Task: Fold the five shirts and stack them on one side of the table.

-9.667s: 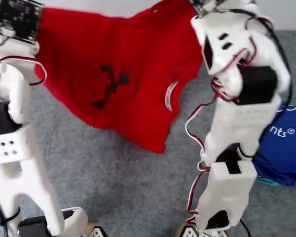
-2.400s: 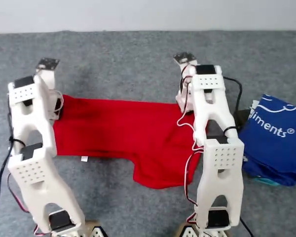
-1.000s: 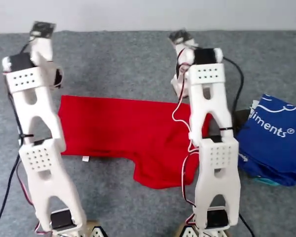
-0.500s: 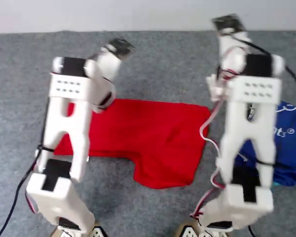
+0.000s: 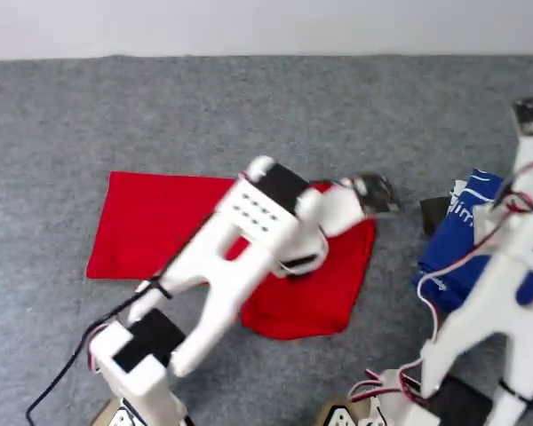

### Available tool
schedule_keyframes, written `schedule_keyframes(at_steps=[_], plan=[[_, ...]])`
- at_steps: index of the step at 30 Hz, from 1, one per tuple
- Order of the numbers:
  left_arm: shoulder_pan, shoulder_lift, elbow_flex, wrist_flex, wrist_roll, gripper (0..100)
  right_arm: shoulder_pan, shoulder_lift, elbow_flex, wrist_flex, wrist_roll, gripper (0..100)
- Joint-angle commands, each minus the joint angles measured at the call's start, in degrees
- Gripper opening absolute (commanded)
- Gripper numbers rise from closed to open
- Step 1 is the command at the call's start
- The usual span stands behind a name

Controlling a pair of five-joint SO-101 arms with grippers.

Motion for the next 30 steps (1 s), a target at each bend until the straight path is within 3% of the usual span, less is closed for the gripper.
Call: schedule_keyframes(at_steps=[1, 6, 21, 30], plan=[[4.0, 2.9, -0.6, 0.2, -0.2, 18, 4.1, -5.8, 2.4, 2.3, 1.8, 0.9], [7.9, 9.9, -0.7, 0.0, -0.4, 18, 6.8, -10.2, 6.6, 2.3, 3.3, 0.9], [7.7, 17.9, -0.3, -6.0, -1.8, 18, 9.2, -13.9, 7.8, 2.3, 3.3, 0.9], [7.5, 20.9, -1.1, -7.6, -1.9, 7, 9.2, -13.9, 7.7, 2.3, 3.3, 0.9]])
